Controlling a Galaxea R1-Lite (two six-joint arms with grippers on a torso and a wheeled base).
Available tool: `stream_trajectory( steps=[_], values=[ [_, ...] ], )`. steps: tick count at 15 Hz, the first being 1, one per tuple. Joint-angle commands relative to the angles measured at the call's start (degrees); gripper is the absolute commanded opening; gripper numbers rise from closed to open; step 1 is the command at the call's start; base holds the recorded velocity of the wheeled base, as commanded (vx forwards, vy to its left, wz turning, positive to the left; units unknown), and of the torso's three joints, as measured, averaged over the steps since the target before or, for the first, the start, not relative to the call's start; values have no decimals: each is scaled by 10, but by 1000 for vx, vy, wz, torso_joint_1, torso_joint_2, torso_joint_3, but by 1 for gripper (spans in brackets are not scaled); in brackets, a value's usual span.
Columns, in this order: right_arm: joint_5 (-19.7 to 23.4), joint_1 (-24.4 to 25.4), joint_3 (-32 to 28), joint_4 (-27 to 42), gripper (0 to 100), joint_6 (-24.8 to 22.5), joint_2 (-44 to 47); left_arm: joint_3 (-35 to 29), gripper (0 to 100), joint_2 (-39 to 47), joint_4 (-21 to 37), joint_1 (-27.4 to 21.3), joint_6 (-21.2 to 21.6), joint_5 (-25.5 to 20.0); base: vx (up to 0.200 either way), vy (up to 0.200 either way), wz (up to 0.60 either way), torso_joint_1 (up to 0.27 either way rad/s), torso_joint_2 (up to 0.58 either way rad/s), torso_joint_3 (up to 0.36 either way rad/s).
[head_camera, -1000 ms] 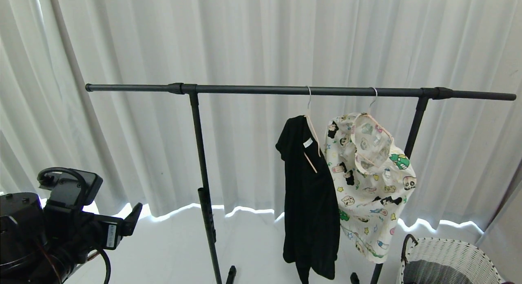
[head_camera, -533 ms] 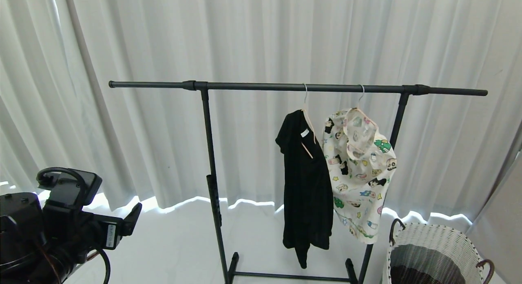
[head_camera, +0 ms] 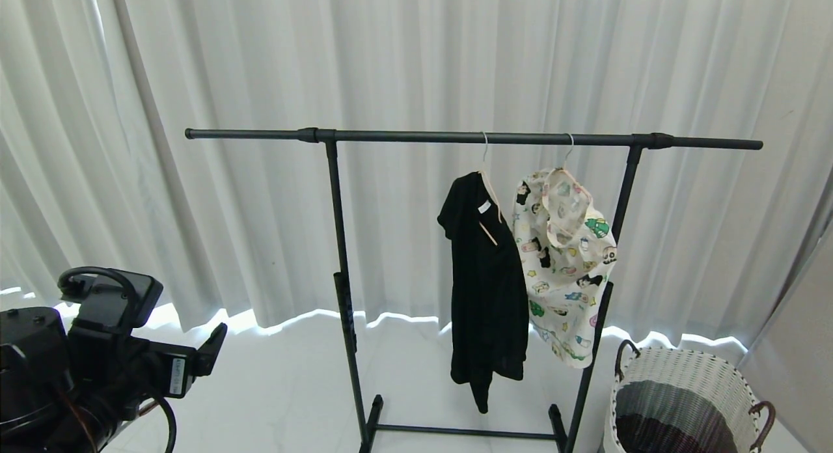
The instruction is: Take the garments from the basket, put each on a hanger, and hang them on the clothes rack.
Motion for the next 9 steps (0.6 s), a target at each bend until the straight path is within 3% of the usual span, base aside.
stream_trajectory(
  steps=[1, 4, 9],
  values=[
    [-1, 0, 0, 0, 100, 0, -1, 0, 100, -2, 0, 0, 0, 0, 0, 0, 0, 0, 0, 0],
    [-1, 0, 8, -1, 100, 0, -8, 0, 100, -10, 0, 1, -1, 0, 0, 0, 0, -27, 66, 38],
    [0, -25, 58, -12, 100, 0, -57, 18, 100, -46, 0, 16, -3, 2, 0, 0, 0, -184, 425, 241]
  ],
)
